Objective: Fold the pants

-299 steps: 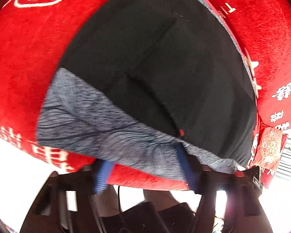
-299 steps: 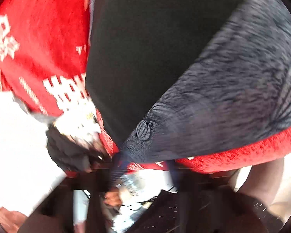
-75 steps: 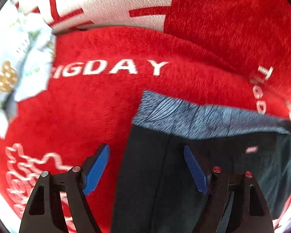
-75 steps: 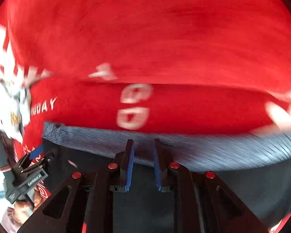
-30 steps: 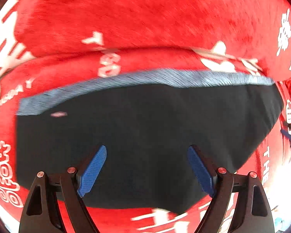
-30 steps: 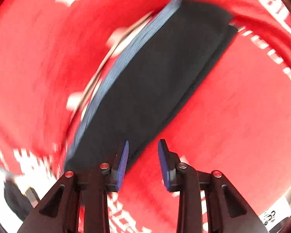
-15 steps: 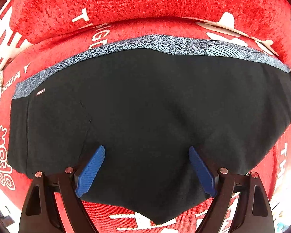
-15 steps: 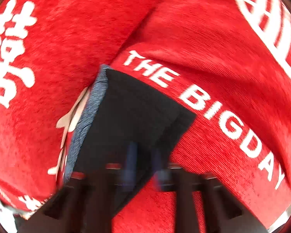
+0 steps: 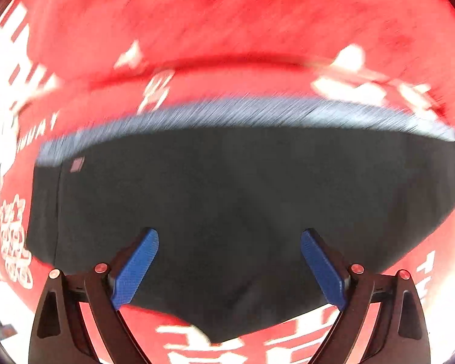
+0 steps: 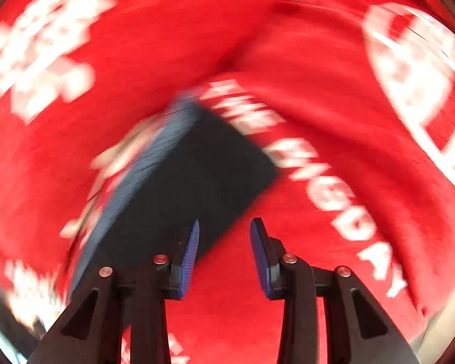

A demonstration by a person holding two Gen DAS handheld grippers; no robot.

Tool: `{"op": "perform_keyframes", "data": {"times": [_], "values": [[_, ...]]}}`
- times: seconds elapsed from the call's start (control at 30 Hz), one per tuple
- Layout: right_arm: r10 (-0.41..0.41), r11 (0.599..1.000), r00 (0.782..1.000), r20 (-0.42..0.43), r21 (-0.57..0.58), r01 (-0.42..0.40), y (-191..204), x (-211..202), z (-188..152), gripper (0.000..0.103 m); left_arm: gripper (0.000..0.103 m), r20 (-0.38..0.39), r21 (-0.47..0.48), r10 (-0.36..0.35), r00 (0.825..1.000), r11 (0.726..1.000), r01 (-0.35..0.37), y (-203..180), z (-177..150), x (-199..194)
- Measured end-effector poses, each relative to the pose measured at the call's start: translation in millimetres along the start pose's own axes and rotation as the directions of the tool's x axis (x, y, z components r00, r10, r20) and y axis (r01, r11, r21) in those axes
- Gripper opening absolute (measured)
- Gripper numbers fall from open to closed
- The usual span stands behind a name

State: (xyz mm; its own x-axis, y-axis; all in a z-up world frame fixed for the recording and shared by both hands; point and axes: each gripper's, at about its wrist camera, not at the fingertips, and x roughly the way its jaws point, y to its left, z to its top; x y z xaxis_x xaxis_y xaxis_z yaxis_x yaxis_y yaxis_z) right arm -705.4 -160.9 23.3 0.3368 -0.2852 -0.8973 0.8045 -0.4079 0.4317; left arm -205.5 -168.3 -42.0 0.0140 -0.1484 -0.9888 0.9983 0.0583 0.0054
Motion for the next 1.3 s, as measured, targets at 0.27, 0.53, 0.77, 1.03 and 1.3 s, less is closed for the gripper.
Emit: {"op": "perform_keyframes", "data": {"times": [0.27, 0.53, 0.77, 1.03, 1.3], "values": [[0.112, 0.904, 0.983, -0.148, -0.396, -0.163, 155, 100, -14, 0.04, 0.096, 0.102, 0.05, 0.011, 0.995, 0.999, -0.016, -91, 82, 41], [-0.075, 0.878, 0.997, -0.004, -0.474, 0.064, 139, 124, 23, 0.009, 0.098, 0.082, -0.026, 0.068, 0.994, 0.997, -0.067, -78, 107, 64], [-0.037, 0.909, 0.996, -0.078, -0.418, 0.001, 122, 75, 6, 0.018, 0.097, 0.102, 0.096, -0.007, 0.995, 0.995, -0.003, -105, 83, 10], [-0.082, 0.867, 0.986, -0.143, -0.498, 0.0, 126, 74, -79, 0.02, 0.098, 0.007, 0.196, 0.01, 1.0, 0.981, -0.011, -150, 8, 26], [-0.07, 0.984, 0.987, -0.141, -0.172, 0.045, 50, 29, -74, 0.026, 0.097, -0.044, 0.151, 0.019, 0.999, 0.989, -0.012, -151, 25, 6]]}}
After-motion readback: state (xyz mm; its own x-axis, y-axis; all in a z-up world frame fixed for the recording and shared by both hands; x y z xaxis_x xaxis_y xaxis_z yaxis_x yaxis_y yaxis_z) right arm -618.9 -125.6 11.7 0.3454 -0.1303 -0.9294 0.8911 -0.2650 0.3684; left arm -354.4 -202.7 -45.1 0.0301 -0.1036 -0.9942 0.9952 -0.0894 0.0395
